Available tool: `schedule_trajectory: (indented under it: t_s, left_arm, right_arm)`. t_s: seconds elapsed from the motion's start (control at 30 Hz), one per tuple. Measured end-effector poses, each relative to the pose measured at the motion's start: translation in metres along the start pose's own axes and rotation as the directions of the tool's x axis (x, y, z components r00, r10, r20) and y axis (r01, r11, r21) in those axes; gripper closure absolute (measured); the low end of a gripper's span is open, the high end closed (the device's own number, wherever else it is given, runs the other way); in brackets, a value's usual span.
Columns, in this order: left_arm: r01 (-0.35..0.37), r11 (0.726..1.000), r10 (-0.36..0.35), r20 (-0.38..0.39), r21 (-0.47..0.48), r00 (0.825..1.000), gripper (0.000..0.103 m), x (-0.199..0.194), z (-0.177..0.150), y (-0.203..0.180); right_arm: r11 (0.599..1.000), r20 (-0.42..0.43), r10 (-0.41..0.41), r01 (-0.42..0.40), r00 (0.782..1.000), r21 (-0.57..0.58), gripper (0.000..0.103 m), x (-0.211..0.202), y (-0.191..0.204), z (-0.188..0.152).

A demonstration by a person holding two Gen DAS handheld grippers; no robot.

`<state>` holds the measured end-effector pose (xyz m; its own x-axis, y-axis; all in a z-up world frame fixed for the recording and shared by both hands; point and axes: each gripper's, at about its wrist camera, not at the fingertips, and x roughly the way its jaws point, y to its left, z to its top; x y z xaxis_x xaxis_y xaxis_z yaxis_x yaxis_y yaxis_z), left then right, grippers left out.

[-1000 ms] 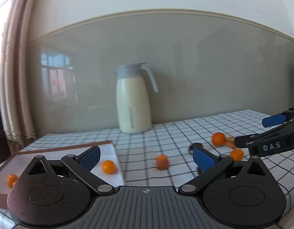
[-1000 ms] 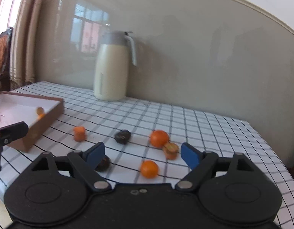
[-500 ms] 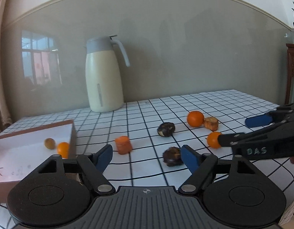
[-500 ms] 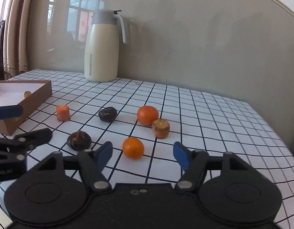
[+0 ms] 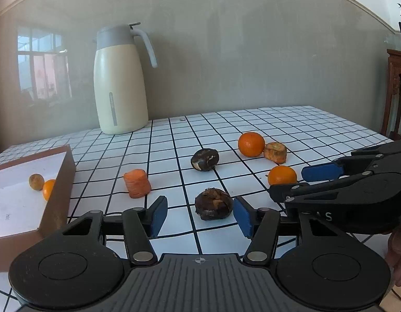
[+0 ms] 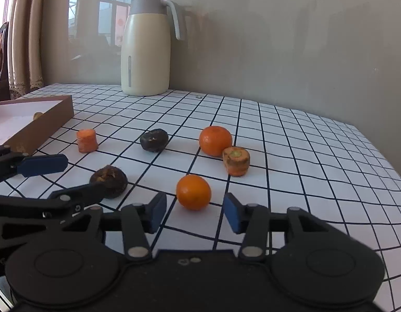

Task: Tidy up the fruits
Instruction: 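Grasp a dark brown round fruit with the left gripper while the right gripper grasps an orange, then carry the brown fruit and orange over the cardboard box with both grippers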

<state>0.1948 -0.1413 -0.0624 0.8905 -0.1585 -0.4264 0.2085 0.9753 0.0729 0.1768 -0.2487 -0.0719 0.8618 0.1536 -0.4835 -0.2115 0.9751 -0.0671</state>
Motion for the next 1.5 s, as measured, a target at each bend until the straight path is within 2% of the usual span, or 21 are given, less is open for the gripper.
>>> schedule_trajectory:
  t_s: [0.5,0.77,0.87,1.13,1.5]
  left_arm:
    - [0.050,0.997,-0.054,-0.057,-0.066,0.997,0.046,0.028,0.006,0.004]
    - [0.064,0.997,-0.067,-0.077,-0.046,0.995,0.062,0.031,0.007,-0.002]
    - [0.063,0.997,-0.066,-0.076,-0.040,0.995,0.063,0.031,0.007,-0.003]
    - [0.053,0.998,-0.055,-0.055,-0.042,0.997,0.064,0.023,0.010,0.002]
    - [0.028,0.999,-0.027,0.023,-0.029,0.999,0.064,-0.020,0.021,0.023]
  right_arm:
    - [0.998,-0.014,0.029,-0.028,0.999,0.057,0.071,0.008,-0.010,0.002]
    - [0.997,-0.031,0.054,-0.052,0.998,0.049,0.078,0.010,-0.007,0.001]
    - [0.998,-0.031,0.049,-0.047,0.998,0.045,0.082,0.011,-0.006,0.003]
    - [0.998,-0.016,0.048,-0.048,0.999,0.037,0.083,0.008,-0.003,0.006]
    - [0.999,0.046,0.051,-0.052,0.998,0.005,0.083,-0.015,0.011,0.015]
